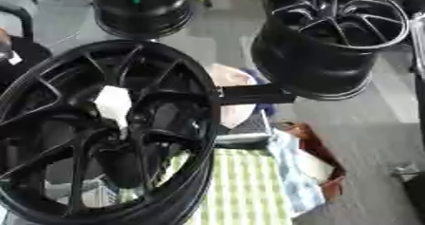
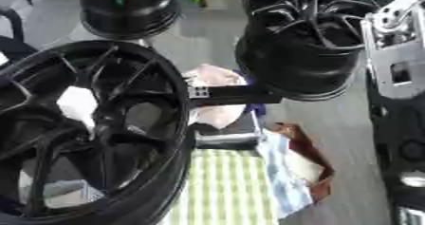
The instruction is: Pull the pin out of the wheel hub.
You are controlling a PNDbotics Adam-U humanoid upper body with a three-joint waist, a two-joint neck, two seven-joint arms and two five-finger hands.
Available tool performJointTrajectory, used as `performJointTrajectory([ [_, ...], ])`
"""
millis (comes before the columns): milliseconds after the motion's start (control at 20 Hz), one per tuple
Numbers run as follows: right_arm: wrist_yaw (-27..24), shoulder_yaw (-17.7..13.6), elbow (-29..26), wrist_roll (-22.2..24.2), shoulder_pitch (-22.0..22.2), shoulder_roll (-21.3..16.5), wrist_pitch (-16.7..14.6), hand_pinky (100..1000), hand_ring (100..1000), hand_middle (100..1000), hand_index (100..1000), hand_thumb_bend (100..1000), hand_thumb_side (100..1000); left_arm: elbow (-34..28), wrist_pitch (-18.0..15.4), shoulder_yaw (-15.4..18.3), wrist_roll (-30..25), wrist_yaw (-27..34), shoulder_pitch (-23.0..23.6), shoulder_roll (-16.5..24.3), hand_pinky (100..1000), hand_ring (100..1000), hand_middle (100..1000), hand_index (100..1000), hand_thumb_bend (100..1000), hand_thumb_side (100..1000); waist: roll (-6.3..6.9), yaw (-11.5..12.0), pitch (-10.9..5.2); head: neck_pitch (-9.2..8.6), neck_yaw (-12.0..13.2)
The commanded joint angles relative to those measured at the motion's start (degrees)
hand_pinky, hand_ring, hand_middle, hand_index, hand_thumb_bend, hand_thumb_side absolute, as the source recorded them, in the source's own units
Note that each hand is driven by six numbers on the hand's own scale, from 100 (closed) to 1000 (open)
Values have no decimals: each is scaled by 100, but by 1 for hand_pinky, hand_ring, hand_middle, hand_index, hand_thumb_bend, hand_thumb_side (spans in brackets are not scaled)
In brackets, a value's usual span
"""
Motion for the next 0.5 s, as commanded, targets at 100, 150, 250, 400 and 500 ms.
performJointTrajectory([
  [100, -39, -15, -130, 6, -85, -119, -16, 726, 754, 684, 814, 100, 503, -55, -157, 58, -177, 26, -91, 116, 872, 806, 733, 862, 361, 444, 27, -3, -66, -49, -3],
  [150, -41, -14, -129, 8, -86, -121, -19, 726, 754, 684, 814, 100, 503, -60, -159, 50, -184, 25, -96, 116, 872, 806, 733, 862, 361, 444, 27, -2, -65, -49, -6],
  [250, -45, -10, -123, 13, -89, -123, -20, 726, 754, 684, 814, 100, 505, -74, -165, 17, -208, 17, -107, 122, 873, 808, 736, 864, 365, 447, 27, 0, -65, -48, -6],
  [400, -55, -2, -115, 19, -97, -123, -25, 727, 753, 683, 815, 100, 507, -134, -181, -94, -278, -51, -125, 153, 874, 813, 743, 869, 384, 459, 27, -2, -63, -55, 0],
  [500, -67, 8, -109, 25, -103, -116, -30, 726, 753, 683, 815, 100, 502, -185, -189, -216, -332, -119, -168, 170, 874, 815, 745, 869, 399, 466, 27, -6, -61, -63, 6],
])
